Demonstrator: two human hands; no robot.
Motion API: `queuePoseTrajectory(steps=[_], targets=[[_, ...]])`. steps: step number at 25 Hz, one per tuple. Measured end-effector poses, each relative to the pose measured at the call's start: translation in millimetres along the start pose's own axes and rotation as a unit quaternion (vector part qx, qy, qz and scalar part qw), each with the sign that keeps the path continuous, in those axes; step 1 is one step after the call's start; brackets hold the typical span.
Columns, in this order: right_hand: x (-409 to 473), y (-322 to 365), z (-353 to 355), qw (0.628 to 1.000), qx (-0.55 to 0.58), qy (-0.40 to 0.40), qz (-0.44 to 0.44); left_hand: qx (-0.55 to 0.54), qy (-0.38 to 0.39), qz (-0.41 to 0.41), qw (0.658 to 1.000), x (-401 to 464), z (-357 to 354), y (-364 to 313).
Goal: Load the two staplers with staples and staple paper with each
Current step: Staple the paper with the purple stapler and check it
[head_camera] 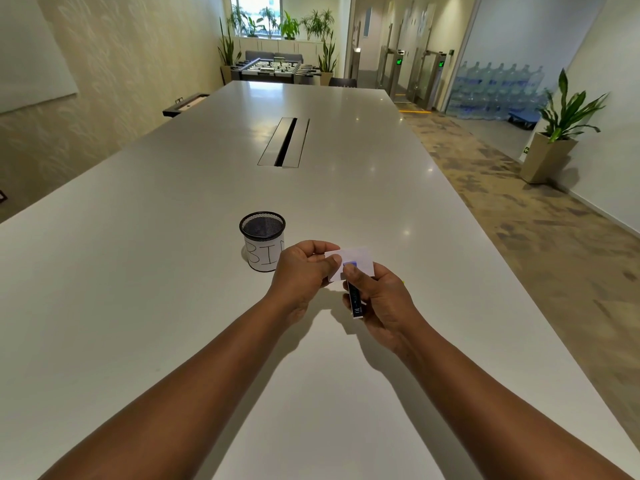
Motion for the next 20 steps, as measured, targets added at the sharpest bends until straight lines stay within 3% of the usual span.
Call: queuePoseTrajectory(steps=[15, 20], targets=[[3, 2, 6, 0.999, -0.017, -0.03, 0.027, -0.017, 0.013, 0.02, 1.0, 3, -3, 8], [9, -7, 7, 0.998, -0.055, -0.025, 0.027, 0.006, -0.059, 0.01, 0.998, 12, 17, 10]])
Point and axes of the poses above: each hand's wrist, its own x-axis towards the middle knuckle, its own z-axis out of the back of the hand, y = z × x, the point moved 10 cm from there along x, towards the middle knuckle, and after that the axes turned 7 degrees about y, right-handed, at the moved point
